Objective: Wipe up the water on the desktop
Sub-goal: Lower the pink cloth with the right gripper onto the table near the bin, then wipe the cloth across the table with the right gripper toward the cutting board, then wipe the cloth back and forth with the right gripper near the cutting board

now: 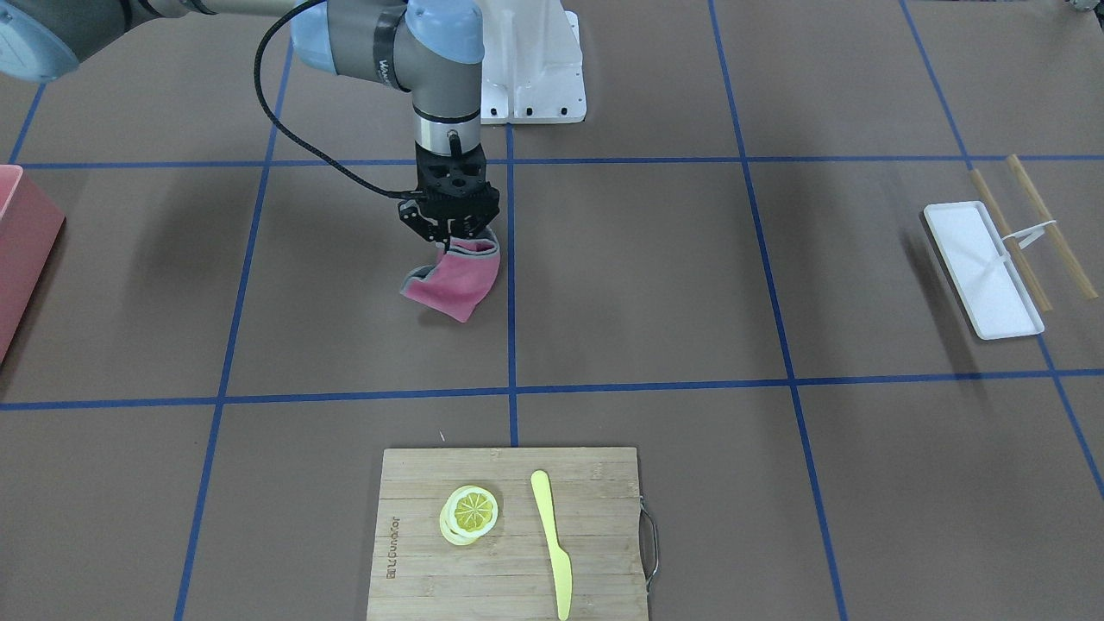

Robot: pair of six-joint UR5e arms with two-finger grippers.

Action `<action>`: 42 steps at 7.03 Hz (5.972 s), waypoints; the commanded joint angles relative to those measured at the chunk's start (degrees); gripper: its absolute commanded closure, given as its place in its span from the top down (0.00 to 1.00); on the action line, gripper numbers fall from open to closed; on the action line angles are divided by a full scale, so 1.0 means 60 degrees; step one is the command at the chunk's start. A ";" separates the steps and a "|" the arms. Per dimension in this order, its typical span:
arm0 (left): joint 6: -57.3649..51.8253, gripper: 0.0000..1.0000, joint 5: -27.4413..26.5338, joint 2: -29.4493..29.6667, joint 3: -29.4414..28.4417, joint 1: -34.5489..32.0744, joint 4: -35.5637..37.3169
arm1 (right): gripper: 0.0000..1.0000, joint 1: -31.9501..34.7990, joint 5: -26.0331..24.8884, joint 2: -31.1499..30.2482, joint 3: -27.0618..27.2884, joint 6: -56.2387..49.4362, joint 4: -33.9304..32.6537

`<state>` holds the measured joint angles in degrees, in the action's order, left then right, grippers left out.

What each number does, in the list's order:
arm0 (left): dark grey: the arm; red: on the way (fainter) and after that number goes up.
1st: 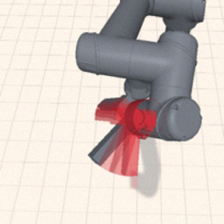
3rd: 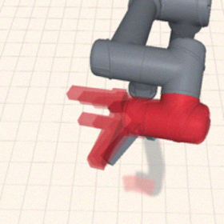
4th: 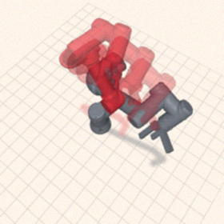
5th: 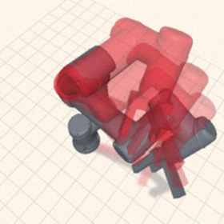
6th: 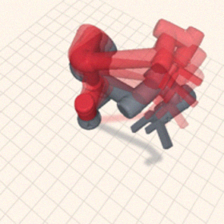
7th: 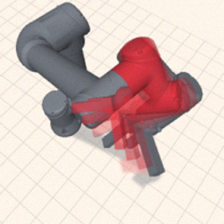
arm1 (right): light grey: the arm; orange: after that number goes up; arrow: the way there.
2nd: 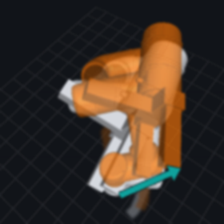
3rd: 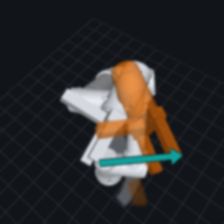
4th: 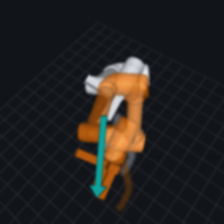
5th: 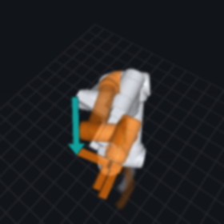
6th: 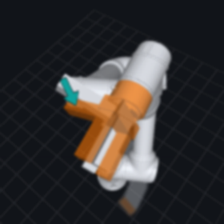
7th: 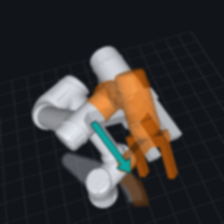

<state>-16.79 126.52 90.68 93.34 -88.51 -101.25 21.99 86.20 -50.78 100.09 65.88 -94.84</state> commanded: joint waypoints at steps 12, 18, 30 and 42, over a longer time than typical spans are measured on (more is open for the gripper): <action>0.0000 0.99 0.0212 -0.0011 -0.0059 0.0015 0.0000 | 0.00 -0.0073 0.0048 -0.5894 0.4191 -0.1329 -0.3615; 0.0015 0.99 0.0387 0.0018 -0.0074 0.0015 0.0000 | 0.00 -0.0136 0.0092 -0.1296 0.1572 0.0020 -0.2789; 0.0015 0.99 0.0402 0.0033 -0.0074 0.0015 0.0000 | 0.00 0.1736 0.1144 -0.1490 -0.0384 -0.2007 0.0074; 0.0015 0.99 0.0402 0.0106 -0.0132 0.0015 0.0000 | 0.00 0.2169 0.1410 -0.0875 -0.1007 -0.2127 -0.0028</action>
<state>-16.67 128.94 91.32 92.81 -88.42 -101.25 37.67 94.66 -61.53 96.30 47.21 -95.13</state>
